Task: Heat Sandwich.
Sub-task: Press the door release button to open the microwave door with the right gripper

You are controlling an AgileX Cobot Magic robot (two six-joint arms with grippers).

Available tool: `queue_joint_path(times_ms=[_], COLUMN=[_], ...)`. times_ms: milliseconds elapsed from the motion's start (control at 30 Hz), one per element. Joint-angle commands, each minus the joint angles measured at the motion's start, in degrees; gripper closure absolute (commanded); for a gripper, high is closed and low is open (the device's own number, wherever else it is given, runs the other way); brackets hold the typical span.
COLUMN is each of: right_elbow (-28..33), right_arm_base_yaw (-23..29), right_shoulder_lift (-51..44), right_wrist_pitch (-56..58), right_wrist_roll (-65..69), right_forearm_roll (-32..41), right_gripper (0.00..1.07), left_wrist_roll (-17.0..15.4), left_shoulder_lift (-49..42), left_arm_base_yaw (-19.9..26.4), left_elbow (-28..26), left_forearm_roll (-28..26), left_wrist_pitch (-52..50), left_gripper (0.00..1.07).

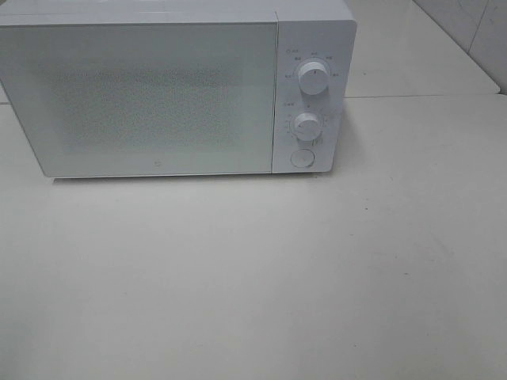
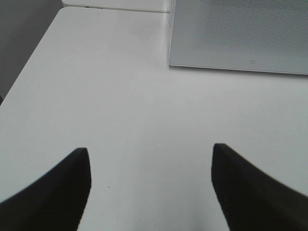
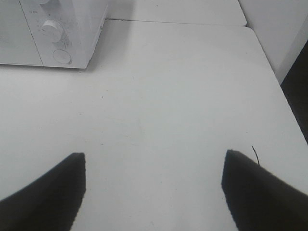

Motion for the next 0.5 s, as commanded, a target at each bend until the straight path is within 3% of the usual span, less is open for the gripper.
queue_joint_path(times_ms=[33, 267, 500], right_elbow=[-0.2, -1.5, -1.5], right_arm_base_yaw=[0.1, 0.1, 0.1], right_shoulder_lift=[-1.3, 0.8, 8.7], right_wrist_pitch=[-0.2, -5.4, -16.7], right_wrist_roll=[0.0, 0.1, 0.0], right_forearm_roll=[0.0, -0.3, -0.3], right_gripper=[0.31, 0.31, 0.31], left_wrist_roll=[-0.3, -0.3, -0.3], left_shoulder_lift=[-0.7, -0.7, -0.7], left_arm_base_yaw=[-0.3, -0.3, -0.3], left_elbow=[0.1, 0.1, 0.1], left_forearm_roll=[-0.2, -0.2, -0.2], left_wrist_pitch=[-1.0, -1.0, -1.0], left_gripper=[0.39, 0.39, 0.39])
